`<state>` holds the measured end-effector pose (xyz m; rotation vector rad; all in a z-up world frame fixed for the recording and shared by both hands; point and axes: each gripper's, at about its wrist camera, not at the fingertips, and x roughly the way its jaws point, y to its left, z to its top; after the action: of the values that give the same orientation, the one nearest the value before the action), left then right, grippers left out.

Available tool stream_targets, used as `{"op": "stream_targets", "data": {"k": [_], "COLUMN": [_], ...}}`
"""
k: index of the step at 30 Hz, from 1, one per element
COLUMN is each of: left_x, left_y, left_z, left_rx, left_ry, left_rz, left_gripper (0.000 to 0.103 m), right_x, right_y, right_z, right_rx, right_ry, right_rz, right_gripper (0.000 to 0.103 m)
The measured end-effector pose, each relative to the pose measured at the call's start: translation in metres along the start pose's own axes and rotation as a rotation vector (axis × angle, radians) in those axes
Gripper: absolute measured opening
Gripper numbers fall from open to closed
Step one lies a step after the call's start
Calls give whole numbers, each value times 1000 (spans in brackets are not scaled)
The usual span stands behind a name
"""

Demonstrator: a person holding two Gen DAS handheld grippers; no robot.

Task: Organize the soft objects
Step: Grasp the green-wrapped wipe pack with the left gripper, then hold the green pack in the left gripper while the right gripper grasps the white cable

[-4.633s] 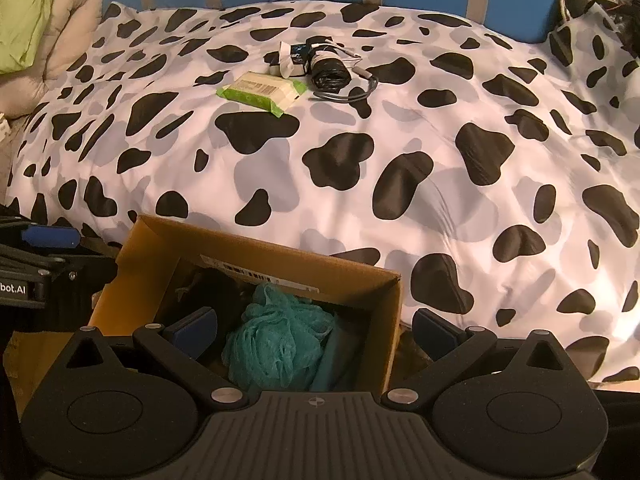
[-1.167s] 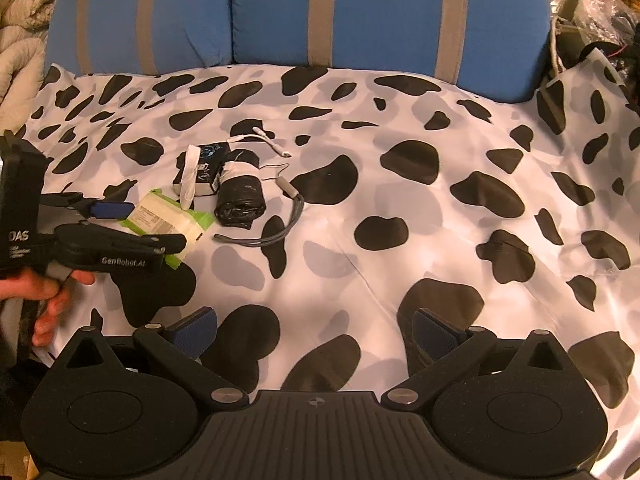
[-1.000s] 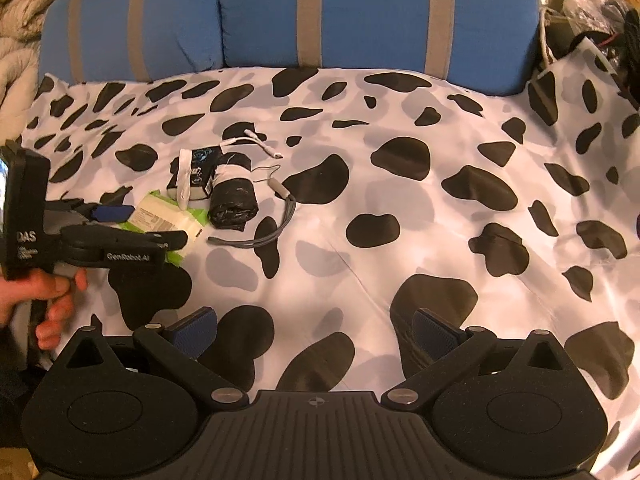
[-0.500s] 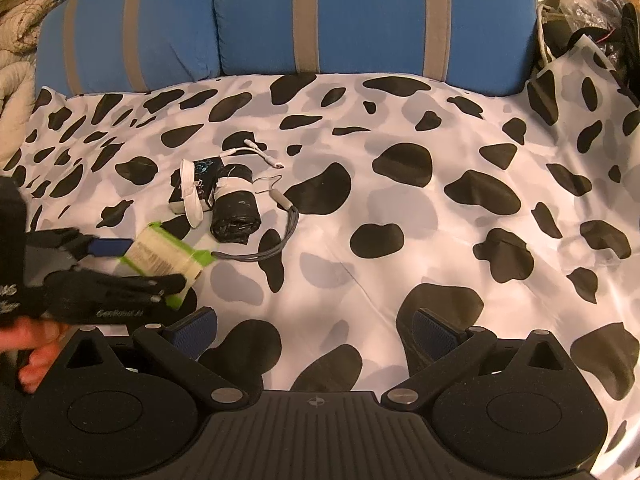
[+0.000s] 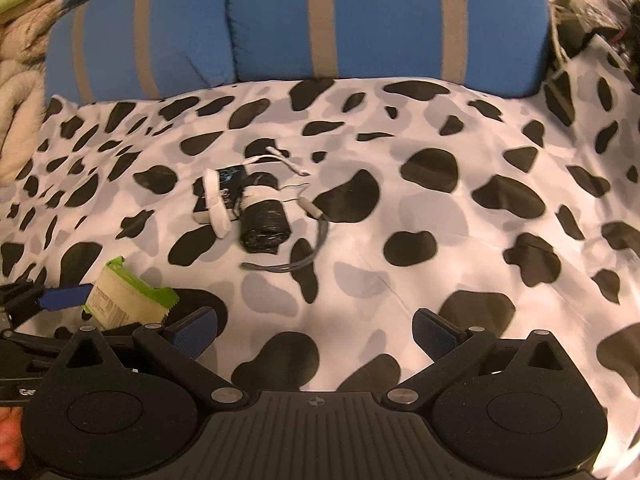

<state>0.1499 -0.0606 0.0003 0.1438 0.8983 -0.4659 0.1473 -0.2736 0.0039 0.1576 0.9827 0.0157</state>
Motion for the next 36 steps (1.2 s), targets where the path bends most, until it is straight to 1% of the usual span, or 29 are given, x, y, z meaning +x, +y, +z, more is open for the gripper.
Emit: {"op": "stream_targets", "data": {"k": [3, 7, 10, 16, 19, 21, 23, 25, 28, 30, 32, 34, 36], "left_x": [-3, -5, -9, -20, -23, -25, -26, -27, -28, -28, -27, -26, -26], "left_y": [6, 8, 7, 10, 9, 8, 8, 9, 11, 13, 14, 15, 16], "left_z": [-2, -3, -2, 4, 5, 6, 7, 8, 10, 11, 12, 12, 13], "left_rx": [-29, -56, -47, -67, -66, -60, -57, -63, -69, -71, -74, -78, -80], "left_ry": [1, 1, -6, -9, -4, -5, 0, 4, 8, 14, 18, 22, 24], "left_rz": [12, -16, -37, -61, -88, -99, -99, -103, -117, -118, -122, -123, -124], "left_gripper": [79, 79, 79, 79, 79, 79, 79, 79, 79, 79, 79, 79, 79], "right_x": [4, 12, 20, 30, 38, 47, 60, 71, 86, 94, 101, 111, 118], "right_y": [-2, -9, -11, -23, -23, -22, -20, -18, -15, -14, -13, -11, -8], "right_z": [-1, -2, -3, 8, 20, 27, 33, 37, 43, 46, 47, 50, 52], "right_rx": [-2, 16, -1, 25, 2, -15, -30, -35, -38, -52, -53, -58, -74], "right_ry": [10, 22, 32, -26, -53, -53, -36, -20, 10, 16, 23, 39, 45], "right_rz": [-24, -14, -40, -61, -76, -72, -69, -67, -57, -58, -60, -49, -52], "right_gripper": [103, 103, 103, 102, 100, 92, 88, 81, 77, 76, 72, 63, 59]}}
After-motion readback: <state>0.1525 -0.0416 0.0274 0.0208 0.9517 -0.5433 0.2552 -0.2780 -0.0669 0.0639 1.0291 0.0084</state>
